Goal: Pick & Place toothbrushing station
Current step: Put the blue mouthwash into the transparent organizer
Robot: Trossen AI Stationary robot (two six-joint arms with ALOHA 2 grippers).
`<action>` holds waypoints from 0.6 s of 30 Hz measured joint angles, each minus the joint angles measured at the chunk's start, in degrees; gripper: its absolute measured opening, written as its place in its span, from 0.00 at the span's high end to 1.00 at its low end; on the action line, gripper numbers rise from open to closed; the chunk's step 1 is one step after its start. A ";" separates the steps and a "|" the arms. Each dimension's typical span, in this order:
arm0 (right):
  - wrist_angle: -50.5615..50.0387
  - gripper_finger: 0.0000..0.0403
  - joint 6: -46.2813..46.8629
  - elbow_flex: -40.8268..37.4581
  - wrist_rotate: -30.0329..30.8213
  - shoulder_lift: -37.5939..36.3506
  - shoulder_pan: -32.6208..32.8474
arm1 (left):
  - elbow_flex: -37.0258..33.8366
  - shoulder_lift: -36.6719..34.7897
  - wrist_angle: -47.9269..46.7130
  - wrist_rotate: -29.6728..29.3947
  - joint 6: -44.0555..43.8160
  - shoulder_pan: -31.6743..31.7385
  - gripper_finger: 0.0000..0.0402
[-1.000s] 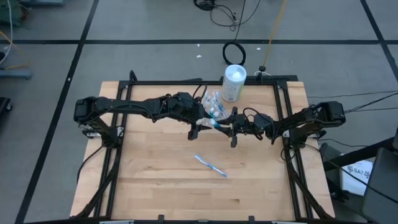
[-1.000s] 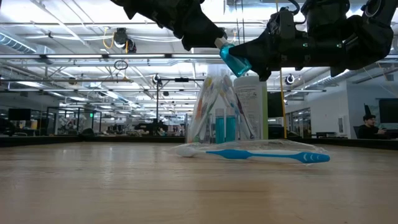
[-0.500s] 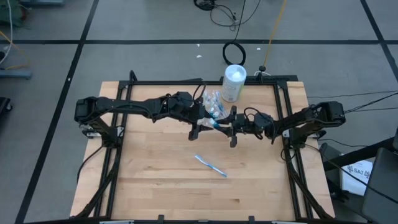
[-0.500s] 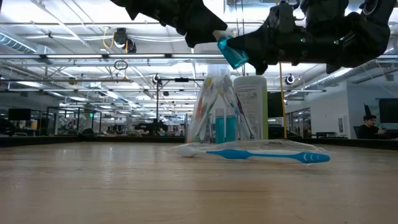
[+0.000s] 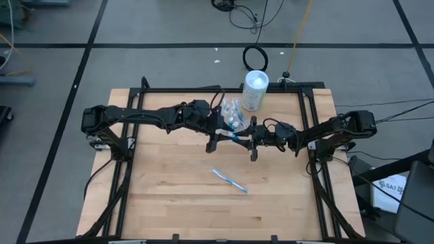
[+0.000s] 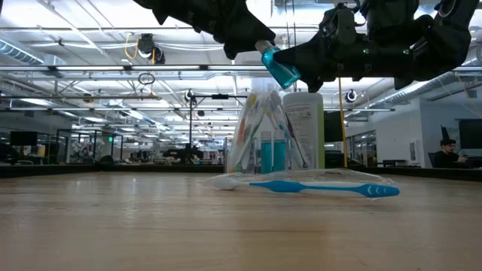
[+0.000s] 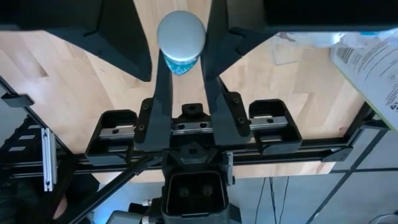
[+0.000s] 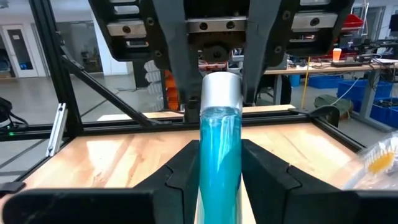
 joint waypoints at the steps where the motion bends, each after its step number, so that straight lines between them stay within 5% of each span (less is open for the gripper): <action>1: 0.00 0.75 0.00 0.00 -0.01 0.00 0.00 | 0.00 0.00 -0.18 -0.04 0.19 0.00 0.64; 9: -0.07 0.75 0.00 0.00 -0.03 0.04 -0.01 | 0.00 0.00 -2.14 -1.34 0.22 -0.02 0.69; 18: 0.40 0.75 0.00 0.00 0.15 0.00 -0.04 | -0.02 0.02 -2.60 -2.97 0.69 -0.04 0.53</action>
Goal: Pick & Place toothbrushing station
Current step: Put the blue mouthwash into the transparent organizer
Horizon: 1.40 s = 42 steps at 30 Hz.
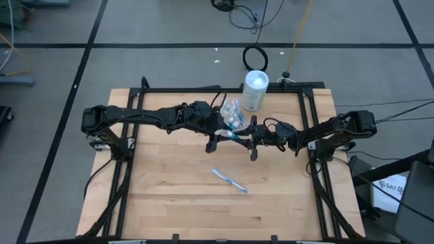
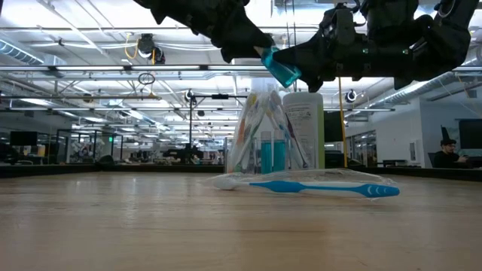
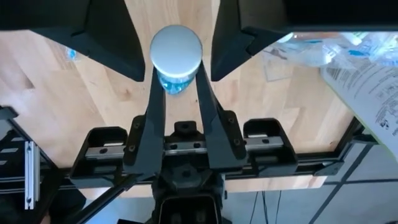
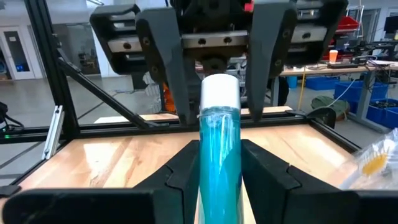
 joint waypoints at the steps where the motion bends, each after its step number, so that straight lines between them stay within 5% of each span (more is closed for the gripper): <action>1: -0.09 0.75 0.00 0.00 0.00 0.00 0.00 | 0.00 0.00 0.00 0.00 0.31 0.00 0.52; 5: -0.06 0.75 0.00 0.00 -0.02 0.00 0.00 | 0.00 0.00 -0.56 0.00 1.20 0.02 0.52; 17: -0.37 0.75 -0.09 0.00 0.06 0.00 0.00 | -0.02 0.00 -1.49 -0.20 1.42 0.04 0.75; 30: -1.66 0.69 0.04 0.00 0.39 0.00 -0.02 | -0.02 0.00 -2.22 -2.11 1.20 0.00 0.75; 37: -5.27 0.57 0.38 0.00 8.68 -0.31 -0.02 | -0.04 0.00 -4.29 -7.24 0.77 0.04 0.74; 42: -11.59 0.52 0.00 -0.02 9.14 -5.10 -0.09 | -0.04 0.00 -5.33 -10.49 0.22 0.04 0.74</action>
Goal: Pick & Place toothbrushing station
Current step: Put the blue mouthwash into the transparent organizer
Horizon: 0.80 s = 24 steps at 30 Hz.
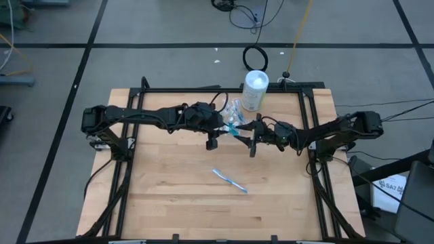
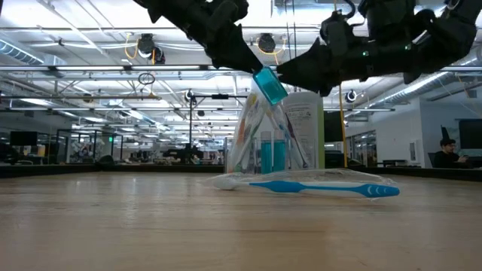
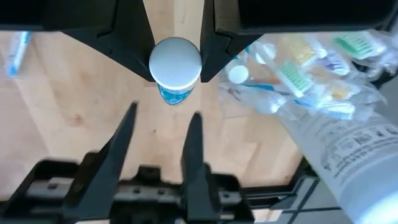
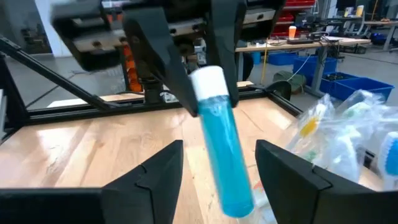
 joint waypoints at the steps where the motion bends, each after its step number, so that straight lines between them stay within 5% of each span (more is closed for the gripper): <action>1: -1.96 0.51 -0.08 0.00 -0.01 -1.63 0.00 | 0.00 0.00 0.02 -0.44 0.42 0.00 0.74; 12: -22.31 0.50 -2.38 -0.02 6.09 -18.12 -0.18 | 4.36 1.91 -4.73 -3.16 4.07 0.93 0.74; 24: -24.04 0.50 -2.58 -0.13 5.76 -19.62 -0.17 | 9.57 10.78 -7.95 -6.64 5.64 1.54 0.74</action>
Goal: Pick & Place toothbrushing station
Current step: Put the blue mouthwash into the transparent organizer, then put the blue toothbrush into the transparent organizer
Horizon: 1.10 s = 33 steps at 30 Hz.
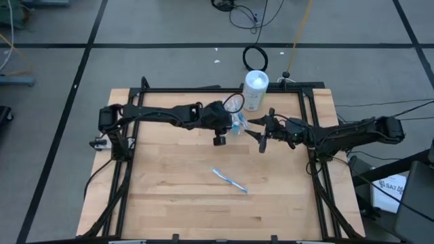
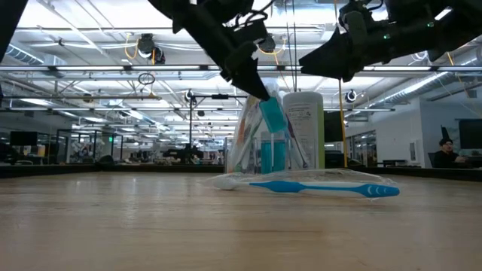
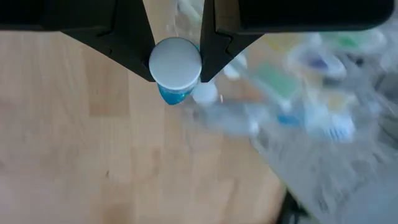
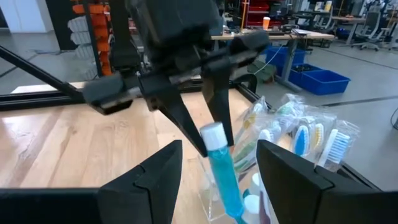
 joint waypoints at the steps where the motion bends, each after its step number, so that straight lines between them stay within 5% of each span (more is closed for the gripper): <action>1: 0.00 0.50 0.00 0.00 0.01 -0.02 0.00 | 0.00 0.11 -0.76 -0.14 -0.55 0.01 0.74; 7: -0.12 0.51 0.36 0.00 -0.01 -0.02 0.00 | -0.11 0.15 -1.96 -5.28 -0.72 0.31 0.74; 20: -0.27 0.52 0.44 0.00 -0.03 -0.02 0.00 | -0.11 0.59 -5.97 -1.36 3.50 1.61 0.73; 33: -0.35 0.52 0.44 0.00 -0.06 -0.02 0.00 | -0.13 0.59 -5.49 -1.32 5.13 1.61 0.53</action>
